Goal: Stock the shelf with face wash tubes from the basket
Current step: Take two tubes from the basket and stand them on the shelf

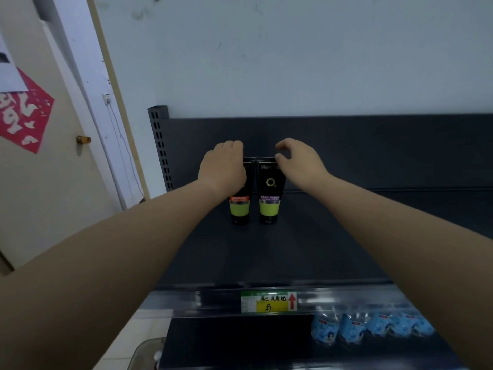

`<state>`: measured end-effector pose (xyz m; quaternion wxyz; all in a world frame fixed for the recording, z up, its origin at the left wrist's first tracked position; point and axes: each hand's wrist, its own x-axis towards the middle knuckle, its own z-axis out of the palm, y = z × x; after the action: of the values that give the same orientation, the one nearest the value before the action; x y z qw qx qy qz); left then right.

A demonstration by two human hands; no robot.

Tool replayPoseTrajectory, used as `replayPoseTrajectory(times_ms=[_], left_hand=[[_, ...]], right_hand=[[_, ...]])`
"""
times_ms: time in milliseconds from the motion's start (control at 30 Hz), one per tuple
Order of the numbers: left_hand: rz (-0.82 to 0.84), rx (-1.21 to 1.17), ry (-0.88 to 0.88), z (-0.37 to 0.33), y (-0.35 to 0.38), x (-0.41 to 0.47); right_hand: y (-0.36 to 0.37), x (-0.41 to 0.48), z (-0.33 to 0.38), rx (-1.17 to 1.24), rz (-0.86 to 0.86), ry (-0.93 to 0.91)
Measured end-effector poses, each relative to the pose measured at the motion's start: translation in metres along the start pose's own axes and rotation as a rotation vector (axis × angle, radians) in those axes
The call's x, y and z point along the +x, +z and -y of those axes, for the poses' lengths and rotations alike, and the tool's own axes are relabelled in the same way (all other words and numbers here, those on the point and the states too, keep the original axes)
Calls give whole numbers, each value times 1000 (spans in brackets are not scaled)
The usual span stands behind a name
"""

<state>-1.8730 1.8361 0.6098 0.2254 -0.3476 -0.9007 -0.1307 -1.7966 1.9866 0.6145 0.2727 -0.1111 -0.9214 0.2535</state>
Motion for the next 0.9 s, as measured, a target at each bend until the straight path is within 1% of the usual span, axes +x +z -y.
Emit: replayPoseTrajectory(times_ms=[200, 367, 433, 533, 733, 900], left_hand=[[-21, -20, -22, -9, -4, -29], [-7, -8, -49, -20, -2, -70], [19, -14, -66, -25, -2, -84], [42, 0, -99, -31, -2, -106], [46, -46, -203, -46, 7, -160], [95, 28, -236, -63, 25, -213]], right_hand=[[1, -28, 7, -46, 49, -67], [11, -63, 3, -310, 183, -153], [14, -76, 2, -358, 226, -168], [17, -98, 0, -369, 252, -188], [27, -150, -10, -395, 307, -226], [40, -197, -20, -373, 343, -292]])
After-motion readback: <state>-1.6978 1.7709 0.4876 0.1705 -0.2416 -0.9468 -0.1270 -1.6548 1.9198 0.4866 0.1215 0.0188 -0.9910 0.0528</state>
